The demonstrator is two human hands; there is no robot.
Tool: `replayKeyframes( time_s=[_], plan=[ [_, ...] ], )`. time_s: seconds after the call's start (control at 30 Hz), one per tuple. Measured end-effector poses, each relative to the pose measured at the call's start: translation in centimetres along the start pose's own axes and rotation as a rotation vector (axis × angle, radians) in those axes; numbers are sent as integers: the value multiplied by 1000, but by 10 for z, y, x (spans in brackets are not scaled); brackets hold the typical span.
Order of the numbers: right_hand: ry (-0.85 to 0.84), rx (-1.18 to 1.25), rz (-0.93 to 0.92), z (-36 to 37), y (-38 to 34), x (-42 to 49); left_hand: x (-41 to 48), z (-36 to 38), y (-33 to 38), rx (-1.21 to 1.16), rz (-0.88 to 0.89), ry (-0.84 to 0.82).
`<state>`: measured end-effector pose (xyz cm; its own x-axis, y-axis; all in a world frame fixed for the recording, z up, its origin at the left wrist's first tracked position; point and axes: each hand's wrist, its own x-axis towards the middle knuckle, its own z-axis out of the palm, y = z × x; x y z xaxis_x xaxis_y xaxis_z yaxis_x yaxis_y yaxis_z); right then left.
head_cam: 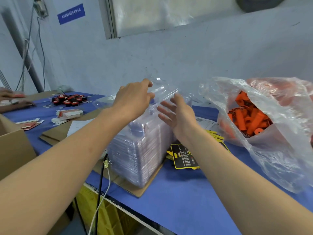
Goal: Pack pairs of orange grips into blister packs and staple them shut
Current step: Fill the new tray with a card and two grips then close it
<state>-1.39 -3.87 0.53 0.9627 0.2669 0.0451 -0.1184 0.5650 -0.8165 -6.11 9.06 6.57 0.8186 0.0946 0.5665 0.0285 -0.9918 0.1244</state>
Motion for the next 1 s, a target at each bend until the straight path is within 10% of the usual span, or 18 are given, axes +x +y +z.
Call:
replayKeyframes(
  time_s=[0.27,0.73,1.0],
  plan=[
    [-82,119,-170,21,-71,-22,-23,-59,14,-187,168,86],
    [248,-621,-661,-25,-205,-134,-26,-115,150,64,503,487],
    [612,-1523,-1222,-134,-241,-184,-10,-85,184,-457,486,-87]
  ],
)
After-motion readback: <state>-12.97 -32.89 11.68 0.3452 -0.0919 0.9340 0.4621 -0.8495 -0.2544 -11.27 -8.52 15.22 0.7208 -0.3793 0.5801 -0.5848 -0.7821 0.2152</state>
